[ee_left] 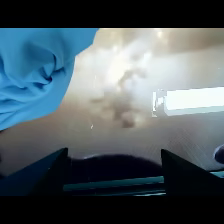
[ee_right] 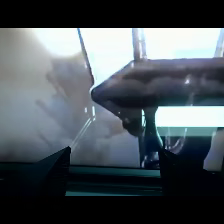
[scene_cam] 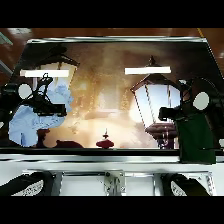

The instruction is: Fold the shirts.

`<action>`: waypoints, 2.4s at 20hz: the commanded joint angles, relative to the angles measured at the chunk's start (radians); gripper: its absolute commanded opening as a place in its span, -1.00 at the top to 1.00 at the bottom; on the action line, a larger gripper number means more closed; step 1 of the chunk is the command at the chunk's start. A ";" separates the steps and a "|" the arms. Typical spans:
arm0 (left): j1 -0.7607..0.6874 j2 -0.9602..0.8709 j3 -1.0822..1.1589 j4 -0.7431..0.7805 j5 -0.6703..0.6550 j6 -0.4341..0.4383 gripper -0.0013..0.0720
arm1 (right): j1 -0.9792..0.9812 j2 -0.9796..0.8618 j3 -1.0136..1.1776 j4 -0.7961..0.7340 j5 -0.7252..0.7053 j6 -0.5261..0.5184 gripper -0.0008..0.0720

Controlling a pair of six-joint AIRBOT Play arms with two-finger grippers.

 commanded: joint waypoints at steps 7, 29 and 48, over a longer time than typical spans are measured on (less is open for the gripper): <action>0.001 -0.001 0.000 0.000 0.000 0.000 -0.94 | 0.001 0.001 0.000 0.000 0.000 0.000 -0.84; 0.003 -0.018 0.000 0.019 0.064 0.000 -0.94 | 0.001 0.000 0.000 0.095 -0.038 0.021 -0.84; 0.061 -0.353 0.255 -0.234 0.128 0.113 0.86 | 0.001 0.001 0.000 0.024 -0.135 -0.003 -0.83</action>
